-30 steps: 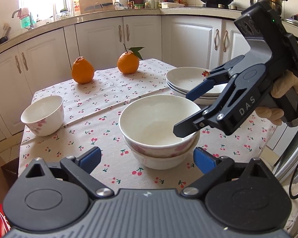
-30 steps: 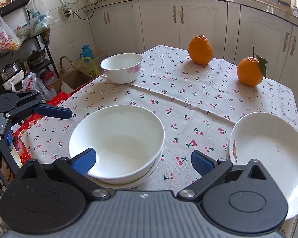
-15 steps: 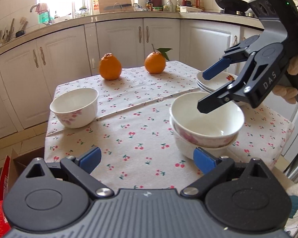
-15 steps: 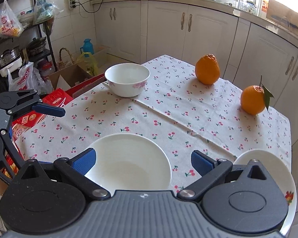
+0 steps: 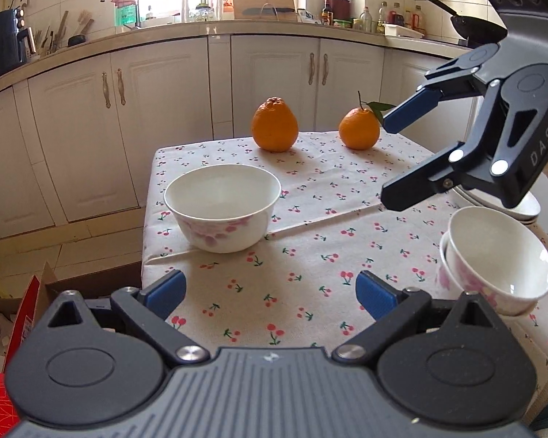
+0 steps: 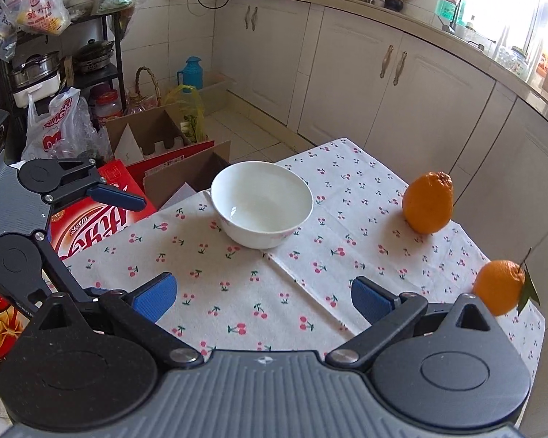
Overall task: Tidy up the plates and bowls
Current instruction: 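Reach the right gripper to the remaining pink-patterned bowl's rim and close, then lift the bowl and carry it above the nested bowls with the right gripper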
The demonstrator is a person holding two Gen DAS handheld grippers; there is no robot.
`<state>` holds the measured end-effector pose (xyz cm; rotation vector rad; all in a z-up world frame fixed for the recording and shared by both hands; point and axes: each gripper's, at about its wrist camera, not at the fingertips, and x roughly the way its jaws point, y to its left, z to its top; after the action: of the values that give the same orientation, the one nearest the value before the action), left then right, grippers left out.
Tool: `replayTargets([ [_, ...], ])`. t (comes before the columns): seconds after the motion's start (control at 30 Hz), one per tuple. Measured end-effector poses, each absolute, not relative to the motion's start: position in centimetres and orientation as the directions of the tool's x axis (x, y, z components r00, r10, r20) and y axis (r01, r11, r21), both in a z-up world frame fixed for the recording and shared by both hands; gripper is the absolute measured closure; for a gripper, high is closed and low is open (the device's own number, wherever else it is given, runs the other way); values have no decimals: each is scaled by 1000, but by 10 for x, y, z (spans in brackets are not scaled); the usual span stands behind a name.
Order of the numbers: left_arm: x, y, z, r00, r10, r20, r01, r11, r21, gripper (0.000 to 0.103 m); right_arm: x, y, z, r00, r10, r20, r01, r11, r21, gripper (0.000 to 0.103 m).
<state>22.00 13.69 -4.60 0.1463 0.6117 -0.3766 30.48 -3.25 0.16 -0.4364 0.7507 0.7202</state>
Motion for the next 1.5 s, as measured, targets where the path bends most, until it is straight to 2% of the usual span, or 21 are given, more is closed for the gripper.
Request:
replayTargets([
  [0.57,283,141,-62,788,-286,-545,375,925,56,4,395,7,-18,427,483,-764,-748,663,1,1],
  [0.93,300,144,-71,777,-302,-552,379,925,29,11,439,24,-45,345,491,-800,-739,667,91,21],
  [1.07,304,143,-72,775,-309,-551,384,923,22,15,451,26,-54,326,500,-802,-727,675,125,25],
  [1.23,306,142,-72,777,-307,-549,380,925,22,15,459,27,-62,303,510,-805,-717,678,160,33],
  [1.5,307,142,-72,776,-308,-550,382,924,22,15,460,25,-65,272,525,-806,-718,669,193,39],
])
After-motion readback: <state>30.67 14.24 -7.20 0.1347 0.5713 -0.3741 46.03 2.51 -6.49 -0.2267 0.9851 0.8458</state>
